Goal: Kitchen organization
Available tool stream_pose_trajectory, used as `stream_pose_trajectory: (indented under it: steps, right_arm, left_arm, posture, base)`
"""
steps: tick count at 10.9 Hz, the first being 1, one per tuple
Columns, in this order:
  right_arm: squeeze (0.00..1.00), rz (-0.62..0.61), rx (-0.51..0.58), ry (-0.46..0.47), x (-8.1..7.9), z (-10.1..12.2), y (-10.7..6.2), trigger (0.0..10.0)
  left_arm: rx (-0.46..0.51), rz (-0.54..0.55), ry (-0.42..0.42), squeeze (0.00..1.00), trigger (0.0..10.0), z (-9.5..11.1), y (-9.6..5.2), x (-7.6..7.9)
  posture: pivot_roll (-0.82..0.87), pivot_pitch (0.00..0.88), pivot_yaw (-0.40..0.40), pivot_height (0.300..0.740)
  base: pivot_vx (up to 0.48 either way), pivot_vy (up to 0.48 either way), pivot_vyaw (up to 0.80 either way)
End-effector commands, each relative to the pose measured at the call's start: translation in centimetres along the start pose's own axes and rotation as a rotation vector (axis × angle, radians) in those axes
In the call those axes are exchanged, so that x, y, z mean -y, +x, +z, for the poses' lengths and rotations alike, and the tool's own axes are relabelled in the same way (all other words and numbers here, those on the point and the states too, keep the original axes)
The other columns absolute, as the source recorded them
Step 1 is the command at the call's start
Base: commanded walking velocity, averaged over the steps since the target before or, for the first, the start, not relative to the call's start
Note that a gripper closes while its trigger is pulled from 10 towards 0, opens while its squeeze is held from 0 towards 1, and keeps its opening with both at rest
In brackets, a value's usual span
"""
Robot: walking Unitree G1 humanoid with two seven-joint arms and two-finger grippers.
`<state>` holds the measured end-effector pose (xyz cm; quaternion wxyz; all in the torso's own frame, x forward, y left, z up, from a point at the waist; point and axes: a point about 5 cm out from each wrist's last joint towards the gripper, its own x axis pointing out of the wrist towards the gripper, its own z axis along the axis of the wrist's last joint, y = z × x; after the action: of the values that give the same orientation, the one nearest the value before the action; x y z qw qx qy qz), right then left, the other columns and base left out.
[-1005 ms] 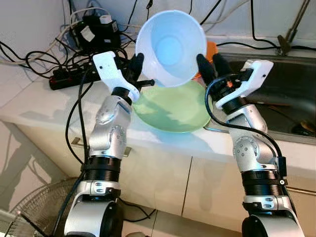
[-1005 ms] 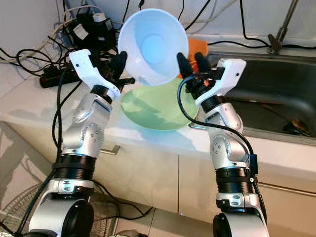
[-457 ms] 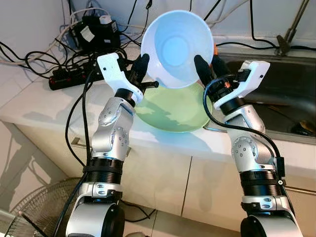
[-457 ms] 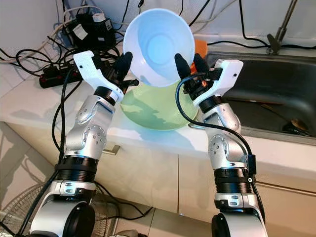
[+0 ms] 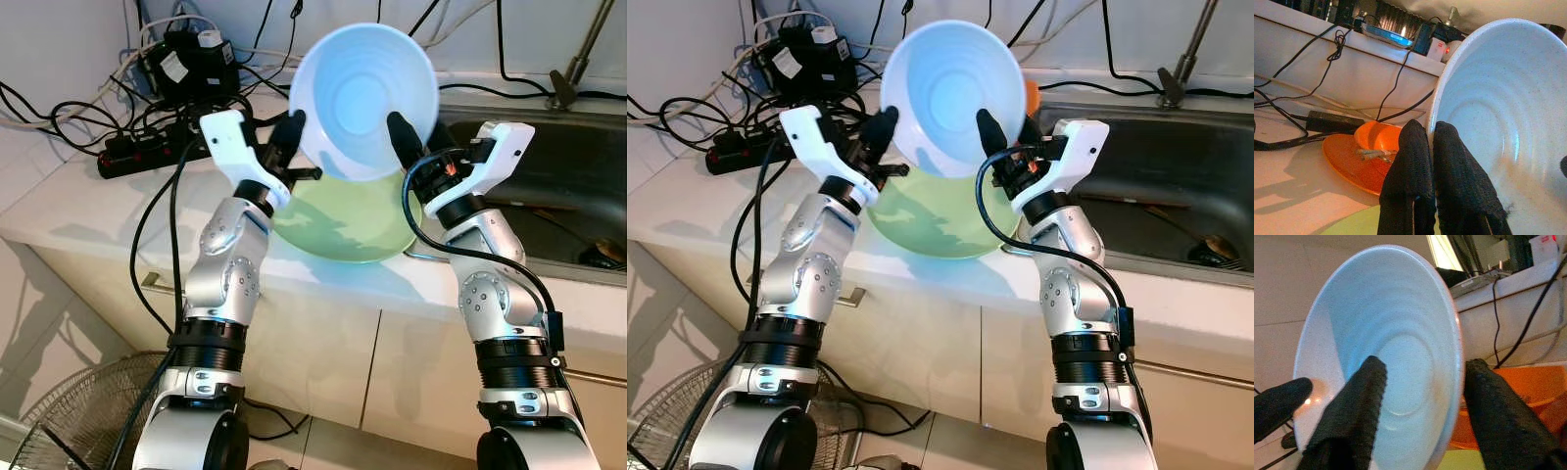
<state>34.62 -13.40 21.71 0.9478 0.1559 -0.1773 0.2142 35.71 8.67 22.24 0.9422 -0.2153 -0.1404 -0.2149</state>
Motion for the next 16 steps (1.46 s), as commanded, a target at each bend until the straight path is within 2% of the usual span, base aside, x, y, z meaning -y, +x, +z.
stream_pose_trajectory:
  steps: [1, 5, 13, 14, 16]
  right_arm:
    - [0.0, 0.005, -0.005, -0.005, -0.38, -0.15, 0.28, 0.0]
    - [0.0, -0.003, -0.009, -0.006, -0.37, -0.27, 0.37, 0.0]
    - [0.0, -0.028, -0.01, -0.002, -0.43, -0.5, 0.59, 0.0]
    - [0.0, -0.032, -0.01, -0.001, -0.42, -0.56, 0.6, 0.0]
    - [0.0, -0.049, -0.007, 0.0, -0.29, -0.52, 0.7, 0.0]
  left_arm:
    - [0.035, -0.032, 0.028, 0.0, 10.0, 0.96, 0.1, 0.45]
    - [0.028, -0.038, 0.093, 0.0, 10.0, 0.98, 0.1, 0.38]
    - [0.019, -0.063, 0.147, 0.0, 10.0, 0.7, 0.1, 0.9]
    - [0.015, -0.074, 0.144, 1.0, 10.0, 0.59, 0.08, 0.96]
    - [-0.006, -0.099, 0.153, 1.0, 10.0, 0.23, -0.02, 1.14]
  posture:
    - [0.06, 0.0, 0.102, 0.74]
    - [0.07, 0.0, 0.098, 0.74]
    - [0.07, 0.0, 0.093, 0.74]
    - [0.07, 0.0, 0.093, 0.74]
    - [0.07, 0.0, 0.093, 0.74]
  base:
    - [0.0, 0.0, 0.0]
    - [0.0, 0.0, 0.0]
    - [0.0, 0.0, 0.0]
    - [0.0, 0.0, 0.0]
    - [0.0, 0.0, 0.0]
